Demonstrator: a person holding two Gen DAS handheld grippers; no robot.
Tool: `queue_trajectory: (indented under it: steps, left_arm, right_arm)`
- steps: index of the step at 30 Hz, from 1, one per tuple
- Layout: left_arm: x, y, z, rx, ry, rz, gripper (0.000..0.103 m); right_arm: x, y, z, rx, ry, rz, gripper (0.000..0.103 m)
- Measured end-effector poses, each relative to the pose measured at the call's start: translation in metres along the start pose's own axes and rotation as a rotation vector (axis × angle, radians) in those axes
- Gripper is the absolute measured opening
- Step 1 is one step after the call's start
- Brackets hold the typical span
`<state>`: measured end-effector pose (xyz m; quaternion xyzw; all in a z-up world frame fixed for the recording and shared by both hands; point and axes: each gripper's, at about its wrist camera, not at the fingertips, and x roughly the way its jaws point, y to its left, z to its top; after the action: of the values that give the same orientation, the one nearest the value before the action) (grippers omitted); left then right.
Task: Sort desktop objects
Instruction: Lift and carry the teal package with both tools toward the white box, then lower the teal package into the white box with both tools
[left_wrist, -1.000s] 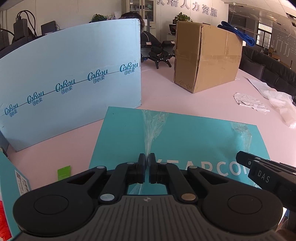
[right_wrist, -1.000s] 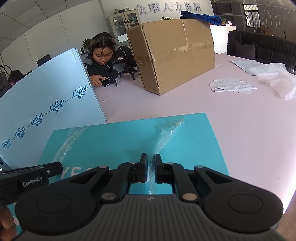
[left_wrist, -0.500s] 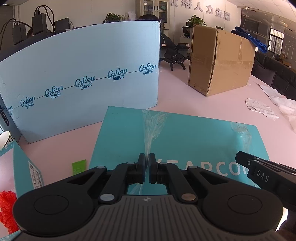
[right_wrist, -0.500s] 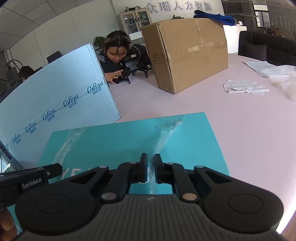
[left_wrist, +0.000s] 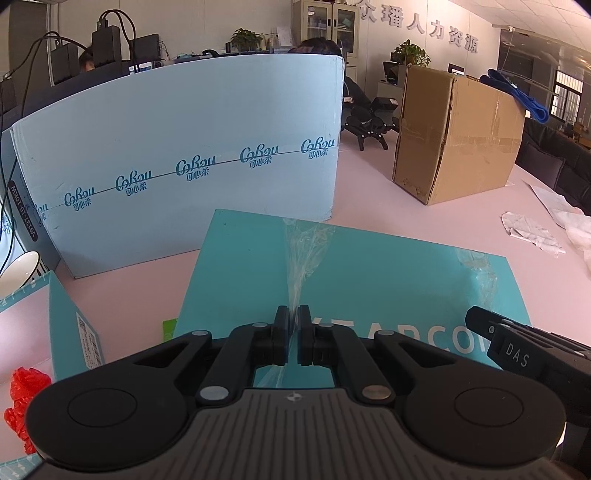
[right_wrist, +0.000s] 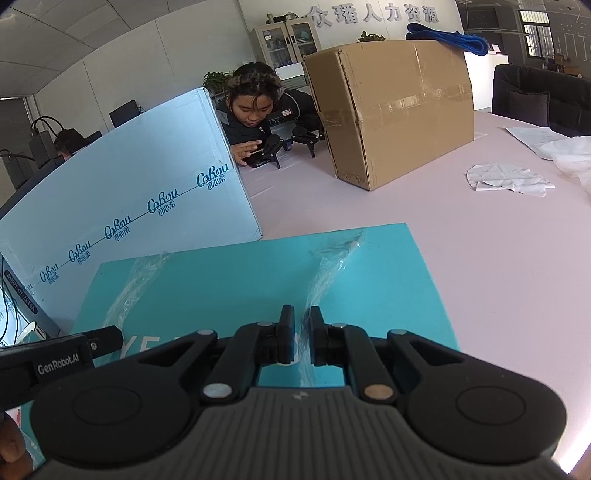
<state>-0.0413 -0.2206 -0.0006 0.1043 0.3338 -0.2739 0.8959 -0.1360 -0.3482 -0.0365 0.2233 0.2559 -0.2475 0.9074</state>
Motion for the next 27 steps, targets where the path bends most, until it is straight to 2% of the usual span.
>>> queue_trajectory:
  steps: [27]
  left_arm:
    - [-0.029, 0.023, 0.004, -0.084, -0.033, 0.079, 0.002]
  right_arm:
    - [-0.003, 0.024, 0.010, -0.024, -0.018, 0.087, 0.012]
